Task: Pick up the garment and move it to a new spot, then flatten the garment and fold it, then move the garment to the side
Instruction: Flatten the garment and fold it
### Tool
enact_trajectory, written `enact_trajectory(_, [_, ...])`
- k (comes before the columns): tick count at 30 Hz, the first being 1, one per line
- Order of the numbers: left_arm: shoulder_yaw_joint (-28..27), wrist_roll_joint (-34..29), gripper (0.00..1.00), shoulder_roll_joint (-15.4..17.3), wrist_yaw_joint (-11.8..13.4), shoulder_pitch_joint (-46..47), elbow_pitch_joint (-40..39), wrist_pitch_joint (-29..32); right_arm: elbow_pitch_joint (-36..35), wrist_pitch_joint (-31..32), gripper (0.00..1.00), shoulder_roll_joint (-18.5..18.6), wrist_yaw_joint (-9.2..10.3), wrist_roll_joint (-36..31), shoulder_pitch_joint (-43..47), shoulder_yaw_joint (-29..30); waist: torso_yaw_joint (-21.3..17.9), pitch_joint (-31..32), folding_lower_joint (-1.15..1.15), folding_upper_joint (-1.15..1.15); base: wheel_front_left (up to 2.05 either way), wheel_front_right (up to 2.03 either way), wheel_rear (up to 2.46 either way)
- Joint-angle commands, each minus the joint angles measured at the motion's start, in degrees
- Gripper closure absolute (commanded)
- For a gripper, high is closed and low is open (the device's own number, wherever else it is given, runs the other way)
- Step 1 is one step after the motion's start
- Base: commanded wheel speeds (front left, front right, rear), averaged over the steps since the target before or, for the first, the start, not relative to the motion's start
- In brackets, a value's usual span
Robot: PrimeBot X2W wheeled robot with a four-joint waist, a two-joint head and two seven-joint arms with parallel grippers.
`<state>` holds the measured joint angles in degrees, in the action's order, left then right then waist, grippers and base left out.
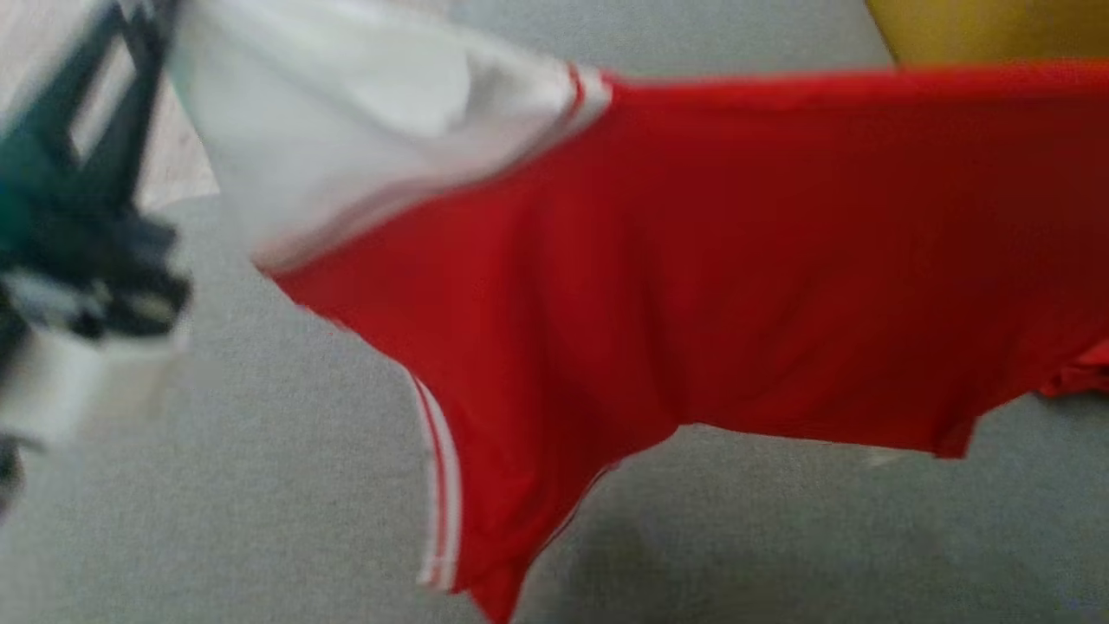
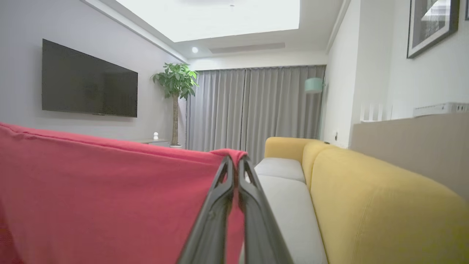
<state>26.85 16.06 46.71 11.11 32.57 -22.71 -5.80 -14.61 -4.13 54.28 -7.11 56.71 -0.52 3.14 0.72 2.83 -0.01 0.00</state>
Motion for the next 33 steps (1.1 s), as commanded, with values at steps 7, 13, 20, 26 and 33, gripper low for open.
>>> enact_trajectory(7, [-0.2,11.9,1.0,-5.0,-12.3,20.3,17.4,6.9,5.5,9.5,1.0,4.1,-0.37,0.4,-22.2,-11.7,0.3,-3.7,0.01,0.0,0.0,0.0,0.0])
enact_trajectory(13, [3.2,10.6,1.0,-9.7,-16.4,31.1,31.2,5.3,15.9,8.5,1.0,-4.9,-0.37,-4.4,-38.7,-18.4,0.6,-10.9,0.01,0.0,0.0,0.0,0.0])
enact_trajectory(20, [5.7,2.0,1.0,-17.1,-16.1,49.2,48.8,-6.6,31.6,-1.2,1.0,-12.5,-0.37,-12.6,-58.8,-21.7,1.4,-20.2,0.01,0.0,0.0,0.0,0.0])
enact_trajectory(26, [3.8,1.0,1.0,-19.5,-16.8,54.1,50.6,-9.1,35.3,-7.6,1.0,-9.7,-0.37,-17.5,-66.3,-27.2,2.7,-25.5,0.01,0.0,0.0,0.0,0.0])
enact_trajectory(33, [4.0,2.1,1.0,-15.7,-18.3,38.2,37.7,-9.2,37.5,-9.8,1.0,-5.4,-0.37,-15.1,-60.1,-33.7,3.7,-27.5,0.01,0.0,0.0,0.0,0.0])
